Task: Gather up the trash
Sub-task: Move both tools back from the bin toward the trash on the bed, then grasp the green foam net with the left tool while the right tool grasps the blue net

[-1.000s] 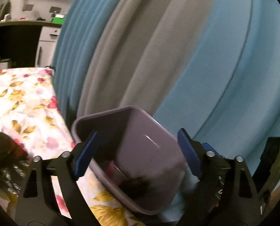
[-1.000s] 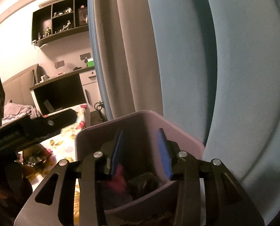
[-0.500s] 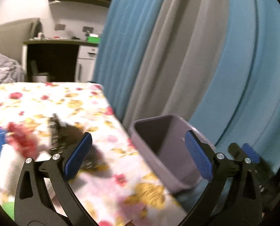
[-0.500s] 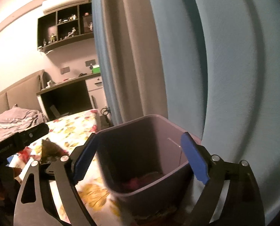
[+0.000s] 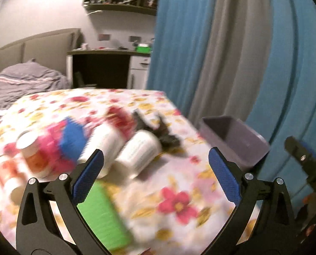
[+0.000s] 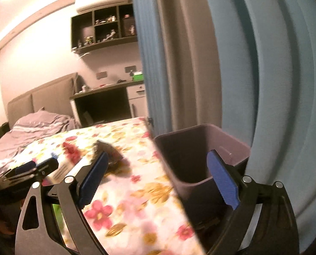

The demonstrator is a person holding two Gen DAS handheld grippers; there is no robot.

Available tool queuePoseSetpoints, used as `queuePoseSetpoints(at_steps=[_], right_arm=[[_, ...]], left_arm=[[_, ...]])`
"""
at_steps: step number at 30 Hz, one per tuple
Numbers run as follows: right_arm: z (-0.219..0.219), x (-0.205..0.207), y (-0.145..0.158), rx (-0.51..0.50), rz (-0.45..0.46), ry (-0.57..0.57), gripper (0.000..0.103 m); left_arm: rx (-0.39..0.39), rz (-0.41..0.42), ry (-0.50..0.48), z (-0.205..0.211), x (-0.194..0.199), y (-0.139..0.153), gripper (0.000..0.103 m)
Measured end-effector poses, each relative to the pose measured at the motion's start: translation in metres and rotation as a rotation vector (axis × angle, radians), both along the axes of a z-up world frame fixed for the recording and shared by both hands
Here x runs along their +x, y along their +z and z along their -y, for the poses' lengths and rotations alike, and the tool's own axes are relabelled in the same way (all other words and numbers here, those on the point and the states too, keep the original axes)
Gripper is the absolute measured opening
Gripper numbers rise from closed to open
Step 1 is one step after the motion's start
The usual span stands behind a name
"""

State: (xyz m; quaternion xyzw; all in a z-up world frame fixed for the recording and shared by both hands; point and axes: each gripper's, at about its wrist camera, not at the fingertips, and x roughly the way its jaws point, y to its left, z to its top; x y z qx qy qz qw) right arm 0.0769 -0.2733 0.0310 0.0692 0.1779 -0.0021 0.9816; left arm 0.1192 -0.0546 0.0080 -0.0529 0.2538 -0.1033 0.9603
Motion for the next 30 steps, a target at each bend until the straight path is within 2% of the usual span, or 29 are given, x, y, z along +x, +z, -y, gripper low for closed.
queuePoseSetpoints(at_steps=[10,13,19,21,26,30], right_arm=[[-0.066,-0.026,-0.007,-0.008,-0.014,0.143,0.090],[-0.075,-0.027,-0.007,-0.008,-0.017,0.160,0.090],[-0.087,-0.028,-0.013,-0.029,-0.039,0.175,0.090],[-0.087,-0.027,-0.016,-0.036,-0.045,0.174,0.090],[-0.087,-0.022,-0.025,-0.036,-0.068,0.180,0.090],[-0.086,-0.016,-0.030,-0.036,-0.085,0.187,0.090]], left_arm=[[-0.009,-0.030,0.143,-0.076,-0.053,-0.023,0.097],[-0.018,-0.047,0.153,-0.086,-0.055,-0.027,0.097],[-0.051,-0.143,0.129,-0.079,-0.043,-0.050,0.097],[-0.041,-0.161,0.130,-0.075,-0.038,-0.056,0.097],[0.009,-0.219,0.133,-0.062,-0.022,-0.070,0.085],[0.014,-0.282,0.122,-0.058,-0.010,-0.082,0.073]])
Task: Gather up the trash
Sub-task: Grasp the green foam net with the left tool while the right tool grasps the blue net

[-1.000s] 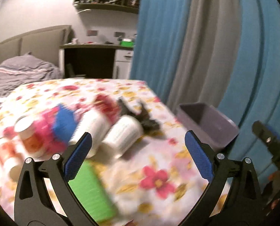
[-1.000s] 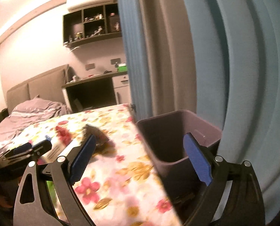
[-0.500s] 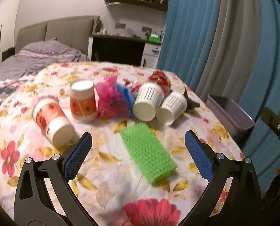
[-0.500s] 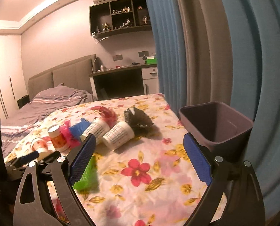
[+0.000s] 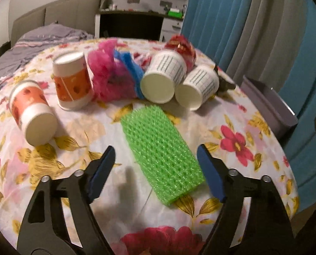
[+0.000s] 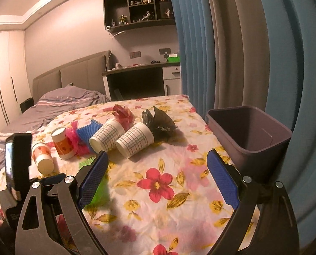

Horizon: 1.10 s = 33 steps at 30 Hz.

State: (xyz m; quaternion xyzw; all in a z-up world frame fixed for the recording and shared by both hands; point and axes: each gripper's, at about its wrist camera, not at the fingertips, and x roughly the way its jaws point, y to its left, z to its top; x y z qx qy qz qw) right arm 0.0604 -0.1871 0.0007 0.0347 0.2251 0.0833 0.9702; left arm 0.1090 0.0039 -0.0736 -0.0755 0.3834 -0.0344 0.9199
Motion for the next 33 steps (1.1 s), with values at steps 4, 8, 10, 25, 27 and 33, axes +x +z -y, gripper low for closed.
queuePoseSetpoints(at_steps=[4,8,10,25,27,33], right_arm=[[0.001,0.005,-0.004,0.002,-0.010,0.005,0.090],[0.001,0.009,-0.006,0.000,-0.018,0.007,0.090],[0.002,0.011,-0.007,0.002,-0.023,0.008,0.090],[-0.034,0.028,-0.008,-0.026,-0.026,0.091,0.090],[-0.050,0.032,-0.007,-0.023,-0.025,0.131,0.090],[-0.105,0.053,-0.005,-0.045,-0.015,0.250,0.081]], left_arm=[[-0.046,-0.063,-0.004,-0.003,0.009,-0.011,0.062],[-0.073,-0.068,-0.015,-0.004,0.009,-0.013,0.043],[-0.090,-0.061,-0.022,-0.005,0.008,-0.013,0.032],[-0.142,0.102,-0.030,-0.039,-0.031,0.034,0.014],[-0.125,0.141,0.011,-0.052,-0.036,0.046,0.014],[-0.083,0.197,0.139,-0.099,-0.040,0.063,0.015]])
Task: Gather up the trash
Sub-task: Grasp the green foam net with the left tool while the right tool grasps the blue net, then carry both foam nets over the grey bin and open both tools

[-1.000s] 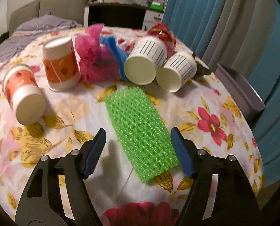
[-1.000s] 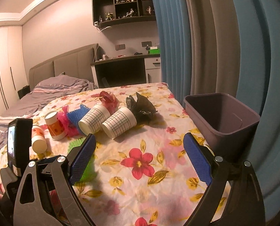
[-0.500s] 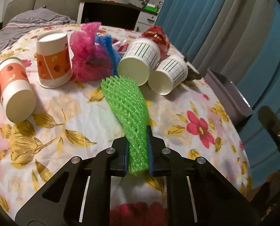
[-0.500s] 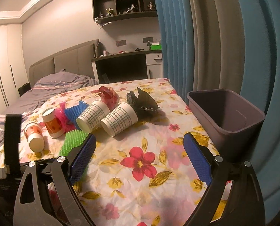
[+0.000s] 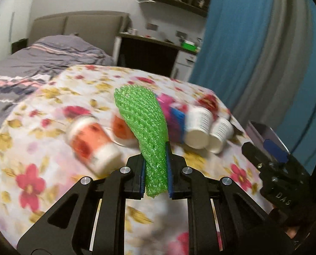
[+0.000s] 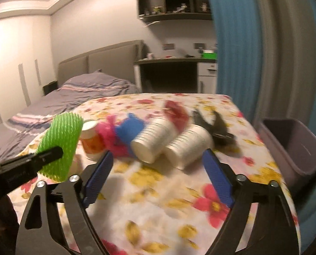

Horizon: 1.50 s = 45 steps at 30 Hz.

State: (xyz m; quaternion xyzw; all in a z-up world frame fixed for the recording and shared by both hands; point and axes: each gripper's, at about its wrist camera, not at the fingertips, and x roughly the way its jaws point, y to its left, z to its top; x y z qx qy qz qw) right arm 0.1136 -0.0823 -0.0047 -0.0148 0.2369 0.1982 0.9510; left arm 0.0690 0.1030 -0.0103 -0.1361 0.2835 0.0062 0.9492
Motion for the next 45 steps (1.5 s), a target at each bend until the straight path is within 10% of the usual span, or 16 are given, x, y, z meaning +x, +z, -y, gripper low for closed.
queuePoseSetpoints(at_steps=[15,20,45], right_arm=[[-0.080,0.073,-0.029,-0.128,-0.073,0.073,0.038],[-0.085,0.080,-0.033,-0.138,-0.085,0.090,0.008],[0.048,-0.031,0.056,0.122,0.174,-0.018,0.007]], left_arm=[[-0.005,0.045,0.095,-0.061,0.010,0.012,0.015],[-0.019,0.041,0.083,-0.061,0.016,0.009,0.015],[0.025,0.102,-0.054,0.004,0.010,0.031,0.015]])
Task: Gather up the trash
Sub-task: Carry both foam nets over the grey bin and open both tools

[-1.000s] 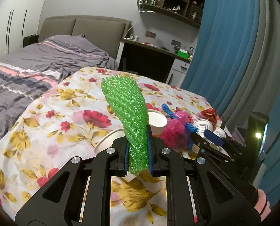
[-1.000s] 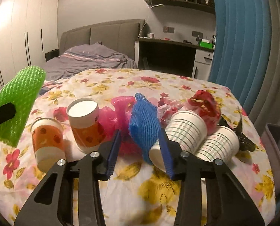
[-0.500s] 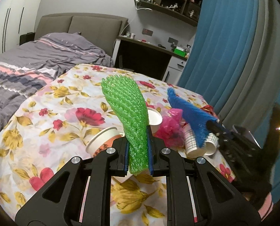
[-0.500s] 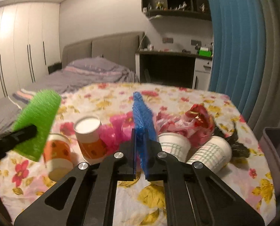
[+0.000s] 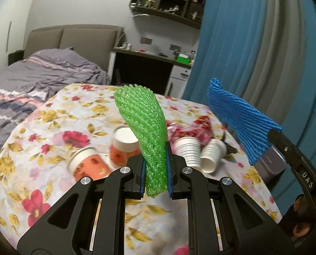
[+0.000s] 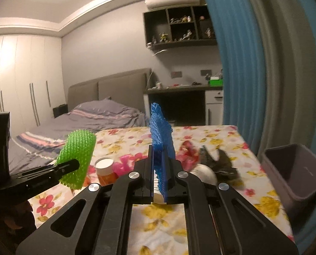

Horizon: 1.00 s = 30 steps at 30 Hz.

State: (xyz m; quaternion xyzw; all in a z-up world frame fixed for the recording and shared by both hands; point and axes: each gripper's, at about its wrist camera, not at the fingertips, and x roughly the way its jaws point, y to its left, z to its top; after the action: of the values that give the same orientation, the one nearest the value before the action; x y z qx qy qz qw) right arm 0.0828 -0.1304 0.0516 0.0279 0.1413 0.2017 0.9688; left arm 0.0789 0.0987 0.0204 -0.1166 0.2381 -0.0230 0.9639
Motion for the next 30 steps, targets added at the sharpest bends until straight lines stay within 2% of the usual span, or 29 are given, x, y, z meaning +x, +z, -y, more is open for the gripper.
queuePoseSetpoints(at_steps=[16,30], right_arm=[[0.087,-0.024,0.013,0.042,0.053,-0.198,0.007],[0.163,-0.008,0.009,0.051,0.057,-0.362,0.007]], left_arm=[[0.074,0.029,-0.216,0.108,0.026,0.019,0.015],[0.152,0.068,-0.375,0.206,0.062,0.033,0.015]])
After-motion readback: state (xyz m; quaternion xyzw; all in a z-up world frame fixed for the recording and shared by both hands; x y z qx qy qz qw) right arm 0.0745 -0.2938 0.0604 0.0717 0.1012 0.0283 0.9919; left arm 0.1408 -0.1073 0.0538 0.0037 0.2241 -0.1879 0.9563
